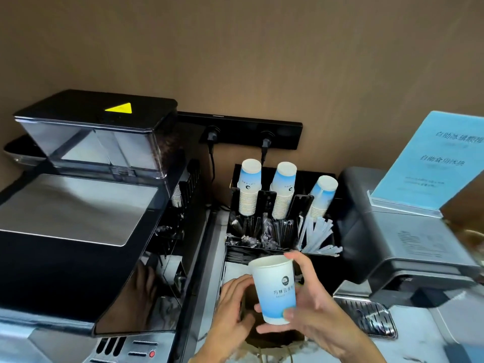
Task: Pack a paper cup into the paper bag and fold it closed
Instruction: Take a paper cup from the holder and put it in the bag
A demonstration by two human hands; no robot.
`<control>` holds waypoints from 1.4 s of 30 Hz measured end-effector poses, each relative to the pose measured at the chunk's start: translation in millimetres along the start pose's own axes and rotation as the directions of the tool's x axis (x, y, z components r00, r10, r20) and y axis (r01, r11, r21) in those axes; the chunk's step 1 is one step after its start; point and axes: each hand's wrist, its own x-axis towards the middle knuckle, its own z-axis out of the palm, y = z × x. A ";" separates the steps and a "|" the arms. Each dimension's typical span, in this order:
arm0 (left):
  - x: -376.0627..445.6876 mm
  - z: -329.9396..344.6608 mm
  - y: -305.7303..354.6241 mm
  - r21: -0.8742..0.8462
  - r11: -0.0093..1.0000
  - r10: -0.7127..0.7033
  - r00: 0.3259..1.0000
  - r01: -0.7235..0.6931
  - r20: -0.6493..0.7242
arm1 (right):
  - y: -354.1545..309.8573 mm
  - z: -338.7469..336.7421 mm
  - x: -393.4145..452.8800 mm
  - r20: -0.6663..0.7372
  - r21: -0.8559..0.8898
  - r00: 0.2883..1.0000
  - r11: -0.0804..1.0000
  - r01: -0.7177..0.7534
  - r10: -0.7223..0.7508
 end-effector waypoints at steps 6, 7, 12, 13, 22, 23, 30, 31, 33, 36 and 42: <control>-0.4 -2.3 2.4 -0.014 1.000 -0.006 0.999 0.006 0.044 | -16.4 -4.0 -15.6 -0.134 -0.261 0.990 0.963 -0.071 0.037; -0.1 -2.0 2.7 -0.015 1.000 -0.003 0.999 0.004 0.044 | -19.5 -2.5 -16.4 -0.153 -0.303 0.987 0.949 -0.087 0.041; -0.3 0.6 2.6 -0.019 1.000 0.004 1.000 -0.003 0.023 | -14.0 4.1 -5.7 -0.386 -0.735 0.911 0.645 -0.209 -0.145; -0.3 0.8 2.2 -0.023 1.000 0.006 1.000 -0.005 0.023 | -11.6 3.8 -2.9 -0.390 -0.817 0.903 0.519 -0.250 -0.179; -5.1 -5.8 5.4 -0.073 0.997 -0.011 0.990 0.021 0.139 | 13.0 -14.3 20.5 -0.289 -0.946 0.928 -0.217 -0.240 0.234; -5.9 -6.4 4.8 -0.081 0.996 -0.012 0.987 0.026 0.158 | 15.0 -13.8 24.5 -0.314 -0.931 0.915 -0.273 -0.244 0.255; -10.2 -2.3 2.7 -0.168 0.985 -0.012 0.987 0.039 0.161 | 50.1 -16.7 58.4 -0.510 -0.803 0.757 -0.540 -0.250 0.409; -10.8 -1.6 2.8 -0.168 0.985 -0.023 0.987 0.050 0.157 | 59.9 -20.2 62.1 -0.538 -0.777 0.738 -0.579 -0.247 0.407; -12.2 -0.1 3.6 -0.166 0.984 -0.031 0.987 0.057 0.155 | 80.9 -27.6 68.9 -0.591 -0.714 0.706 -0.660 -0.234 0.390; -15.1 1.7 6.0 -0.156 0.985 -0.045 0.987 0.069 0.156 | 110.2 -36.9 77.2 -0.679 -0.642 0.626 -0.723 -0.255 0.382; -15.3 3.7 9.4 -0.135 0.985 -0.086 0.986 0.105 0.140 | 141.9 -51.5 87.4 -0.710 -0.641 0.564 -0.719 -0.270 0.422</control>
